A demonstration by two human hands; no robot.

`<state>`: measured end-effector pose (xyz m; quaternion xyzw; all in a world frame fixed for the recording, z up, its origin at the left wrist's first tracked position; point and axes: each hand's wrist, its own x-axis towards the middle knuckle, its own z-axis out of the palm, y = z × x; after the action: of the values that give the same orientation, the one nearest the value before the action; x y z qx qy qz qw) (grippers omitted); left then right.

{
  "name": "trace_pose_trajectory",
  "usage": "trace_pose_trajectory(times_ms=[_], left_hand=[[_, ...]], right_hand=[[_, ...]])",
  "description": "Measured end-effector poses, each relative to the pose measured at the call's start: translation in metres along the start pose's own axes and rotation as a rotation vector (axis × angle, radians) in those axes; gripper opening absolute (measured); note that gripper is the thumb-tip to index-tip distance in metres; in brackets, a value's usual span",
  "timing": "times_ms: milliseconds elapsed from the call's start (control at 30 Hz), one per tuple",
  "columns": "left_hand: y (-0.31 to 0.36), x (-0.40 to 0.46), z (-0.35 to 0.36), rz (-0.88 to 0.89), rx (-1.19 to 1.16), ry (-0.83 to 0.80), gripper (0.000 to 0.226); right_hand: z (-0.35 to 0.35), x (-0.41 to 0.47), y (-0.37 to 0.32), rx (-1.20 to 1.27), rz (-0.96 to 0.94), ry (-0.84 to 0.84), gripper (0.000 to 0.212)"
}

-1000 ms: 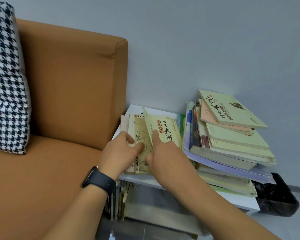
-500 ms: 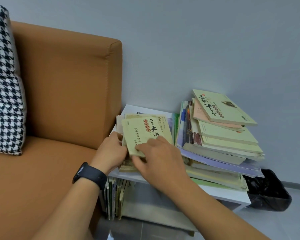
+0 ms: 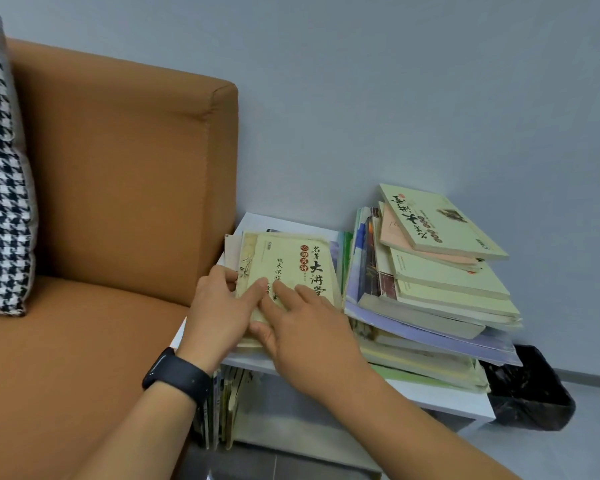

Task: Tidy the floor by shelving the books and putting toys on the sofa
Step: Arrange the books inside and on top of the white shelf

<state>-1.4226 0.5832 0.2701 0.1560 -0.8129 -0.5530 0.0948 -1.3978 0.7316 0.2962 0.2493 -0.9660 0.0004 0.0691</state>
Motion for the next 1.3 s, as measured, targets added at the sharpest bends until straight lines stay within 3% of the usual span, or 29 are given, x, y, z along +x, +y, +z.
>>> trace_pose_trajectory(times_ms=[67,167,233,267,367,433,567,667,767,867,1000,1133,1300], left_hand=[[0.001,0.0,0.0,0.012,0.054,-0.032,0.037],[0.001,0.001,-0.001,-0.015,0.044,-0.068,0.04],[0.004,0.0,-0.001,-0.025,0.059,-0.072,0.039],[0.005,-0.001,0.0,-0.025,0.073,-0.068,0.038],[0.006,0.0,0.002,-0.041,0.062,-0.054,0.036],[0.007,-0.001,0.002,-0.055,0.031,-0.049,0.034],[0.01,-0.004,0.002,-0.064,0.013,-0.032,0.032],[0.012,-0.008,0.005,-0.051,0.046,-0.009,0.036],[0.018,-0.014,0.007,0.095,0.036,0.093,0.034],[0.031,-0.019,0.006,0.21,-0.247,0.134,0.017],[0.04,-0.02,0.001,0.045,-0.676,-0.015,0.02],[0.039,-0.018,-0.006,-0.175,-0.823,-0.101,0.039],[0.028,-0.006,-0.014,-0.307,-0.96,-0.322,0.047]], right_hand=[[-0.024,0.001,0.005,0.106,0.034,0.124,0.042],[-0.067,0.007,0.039,0.239,0.219,0.633,0.028],[-0.08,0.01,0.08,0.223,0.354,0.783,0.018],[-0.08,0.011,0.1,0.154,0.445,0.708,0.028],[-0.068,0.006,0.139,0.064,0.696,0.214,0.065],[-0.065,0.002,0.146,0.064,0.713,0.09,0.071],[-0.073,0.005,0.141,-0.078,0.626,0.156,0.051],[-0.063,0.004,0.138,-0.133,0.519,0.31,0.036],[-0.057,-0.001,0.132,0.07,0.447,0.518,0.023],[-0.055,-0.011,0.114,0.295,0.285,0.731,0.019],[-0.056,-0.018,0.096,0.652,0.145,0.778,0.023],[-0.05,-0.019,0.097,0.894,0.157,0.704,0.025],[-0.056,-0.015,0.088,0.991,0.27,0.735,0.025]])
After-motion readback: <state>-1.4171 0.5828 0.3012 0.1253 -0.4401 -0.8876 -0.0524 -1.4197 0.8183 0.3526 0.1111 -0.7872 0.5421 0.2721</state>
